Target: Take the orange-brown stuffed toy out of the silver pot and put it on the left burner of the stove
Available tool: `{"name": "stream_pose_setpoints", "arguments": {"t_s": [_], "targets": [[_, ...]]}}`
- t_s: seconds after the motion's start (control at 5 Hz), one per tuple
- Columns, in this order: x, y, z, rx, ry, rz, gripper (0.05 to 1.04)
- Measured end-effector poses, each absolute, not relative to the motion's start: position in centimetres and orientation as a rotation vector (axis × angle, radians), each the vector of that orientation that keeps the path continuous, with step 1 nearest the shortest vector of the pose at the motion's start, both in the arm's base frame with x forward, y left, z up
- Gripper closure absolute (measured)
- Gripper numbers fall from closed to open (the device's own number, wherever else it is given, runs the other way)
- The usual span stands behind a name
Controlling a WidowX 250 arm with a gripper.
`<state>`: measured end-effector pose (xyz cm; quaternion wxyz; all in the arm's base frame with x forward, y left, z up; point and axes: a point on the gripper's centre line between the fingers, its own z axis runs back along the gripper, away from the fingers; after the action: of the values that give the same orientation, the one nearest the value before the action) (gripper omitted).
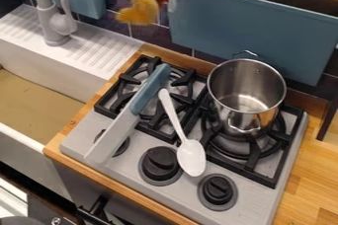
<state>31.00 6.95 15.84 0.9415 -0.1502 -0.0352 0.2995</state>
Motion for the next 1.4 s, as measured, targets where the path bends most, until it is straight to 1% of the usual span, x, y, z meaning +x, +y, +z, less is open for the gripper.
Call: {"name": "stream_pose_setpoints", "arguments": {"t_s": [0.2, 0.4, 0.6, 0.8, 1.0, 1.2, 1.4], "targets": [[31.2, 8.4, 14.4, -0.268, -0.104, 0.591, 1.03], [31.0, 8.9, 11.7, -0.199, -0.113, 0.546, 1.03], [31.1, 8.9, 8.9, -0.156, -0.081, 0.544, 1.03], [31.0, 8.7, 7.4, -0.113, -0.113, 0.535, 1.03], [31.2, 8.2, 6.0, -0.083, -0.116, 0.522, 1.03], [31.2, 7.8, 5.5, -0.08, -0.124, 0.496, 1.031], [31.0, 6.5, 4.8, -0.085, -0.124, 0.487, 1.03]]}}
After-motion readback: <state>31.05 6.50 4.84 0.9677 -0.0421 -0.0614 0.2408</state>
